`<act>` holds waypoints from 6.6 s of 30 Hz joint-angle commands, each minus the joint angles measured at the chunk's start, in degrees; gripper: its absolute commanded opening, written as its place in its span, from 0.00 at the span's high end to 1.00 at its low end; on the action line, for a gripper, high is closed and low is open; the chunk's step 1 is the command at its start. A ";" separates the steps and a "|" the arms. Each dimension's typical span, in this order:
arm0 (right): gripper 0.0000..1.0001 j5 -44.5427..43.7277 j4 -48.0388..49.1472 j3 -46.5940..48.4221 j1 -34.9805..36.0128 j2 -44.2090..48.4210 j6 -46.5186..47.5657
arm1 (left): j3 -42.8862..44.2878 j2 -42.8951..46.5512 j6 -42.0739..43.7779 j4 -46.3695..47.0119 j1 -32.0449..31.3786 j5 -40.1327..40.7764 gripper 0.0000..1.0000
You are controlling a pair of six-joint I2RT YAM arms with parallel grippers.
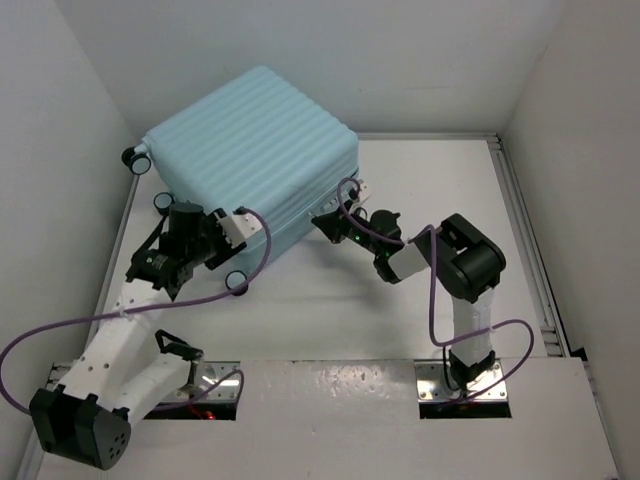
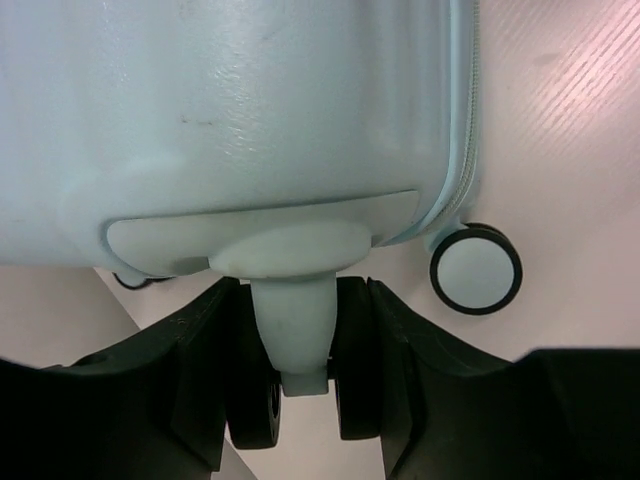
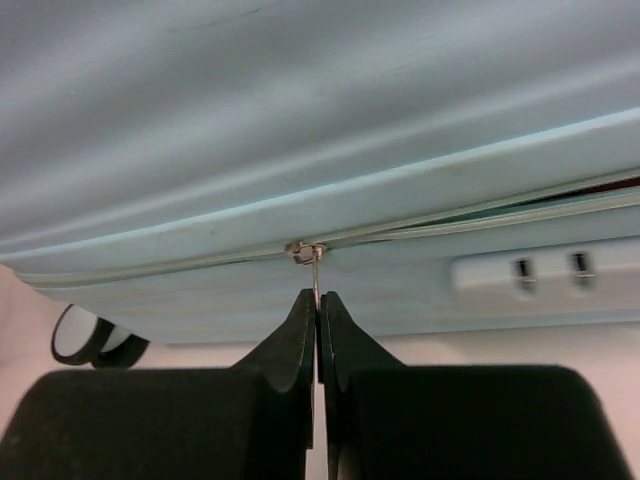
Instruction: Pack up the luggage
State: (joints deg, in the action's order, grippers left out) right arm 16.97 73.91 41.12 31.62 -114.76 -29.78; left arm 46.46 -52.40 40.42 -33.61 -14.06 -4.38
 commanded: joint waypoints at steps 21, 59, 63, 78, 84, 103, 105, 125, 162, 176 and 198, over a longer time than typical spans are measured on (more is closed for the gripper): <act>1.00 -1.86 19.08 17.66 -23.70 -11.89 11.06 | 19.27 -43.12 -15.27 8.90 23.73 10.71 1.00; 1.00 -3.88 17.14 55.67 -28.98 -34.63 16.78 | 22.36 -52.63 -16.17 16.38 27.25 17.92 1.00; 1.00 -4.67 13.02 67.75 -26.70 -43.25 16.68 | 21.84 -52.63 -16.69 16.38 25.50 16.17 1.00; 1.00 -0.89 18.20 64.26 -19.93 -44.76 10.71 | 15.34 -39.36 -23.64 19.19 21.01 -1.68 0.32; 1.00 -1.59 18.46 65.23 -18.17 -44.85 10.88 | 13.13 -30.33 -23.11 20.50 18.90 -6.23 0.29; 1.00 1.84 18.99 59.34 -16.68 -41.16 10.53 | 19.91 -13.89 -49.48 21.74 26.01 2.12 0.00; 1.00 2.10 19.08 58.98 -16.76 -40.98 10.71 | 17.28 -10.72 -45.89 20.43 26.02 0.18 0.00; 1.00 3.51 19.08 56.87 -16.68 -39.66 11.41 | 32.61 -21.65 -55.84 17.07 30.49 7.53 0.00; 1.00 13.25 18.99 50.11 -16.15 -32.73 6.23 | 84.07 -93.85 -76.45 30.27 29.63 -22.32 0.05; 1.00 22.67 18.99 37.71 -16.32 -22.61 3.50 | 76.85 -97.28 -78.66 26.40 23.21 -35.96 0.07; 0.60 4.47 7.11 82.82 -12.63 -53.21 7.64 | 80.37 -99.57 -68.73 19.98 21.63 -29.28 0.00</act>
State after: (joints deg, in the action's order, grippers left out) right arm 22.90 76.47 126.13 16.32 -171.41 -20.64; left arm 133.03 -142.47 -31.33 8.80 17.21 -27.97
